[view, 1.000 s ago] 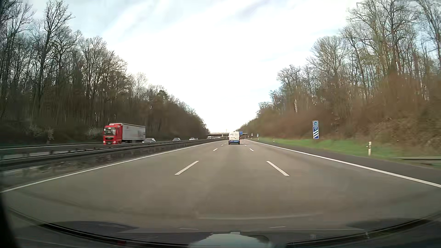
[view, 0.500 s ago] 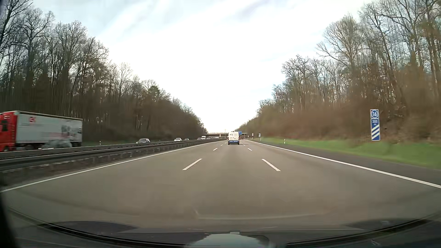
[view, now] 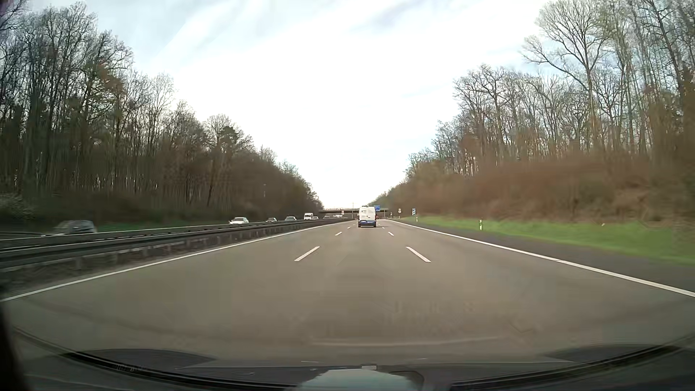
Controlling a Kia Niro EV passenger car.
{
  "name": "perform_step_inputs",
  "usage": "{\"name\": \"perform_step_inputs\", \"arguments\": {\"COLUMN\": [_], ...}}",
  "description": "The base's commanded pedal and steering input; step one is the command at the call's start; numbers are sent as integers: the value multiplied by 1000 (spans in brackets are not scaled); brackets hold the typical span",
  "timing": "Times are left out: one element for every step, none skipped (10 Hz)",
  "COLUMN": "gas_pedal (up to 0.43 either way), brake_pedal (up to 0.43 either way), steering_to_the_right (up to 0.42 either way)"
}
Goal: Follow the waypoints while adhering to traffic rules and regulations
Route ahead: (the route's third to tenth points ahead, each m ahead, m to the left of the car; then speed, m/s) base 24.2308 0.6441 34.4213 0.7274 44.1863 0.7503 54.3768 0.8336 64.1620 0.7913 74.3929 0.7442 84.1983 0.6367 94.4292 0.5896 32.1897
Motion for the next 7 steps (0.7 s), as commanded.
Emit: {"name": "perform_step_inputs", "arguments": {"gas_pedal": [118,118,118,118,118,118,118], "brake_pedal": [0,0,0,0,0,0,0], "steering_to_the_right": [0,0,0,0,0,-1,-1]}}
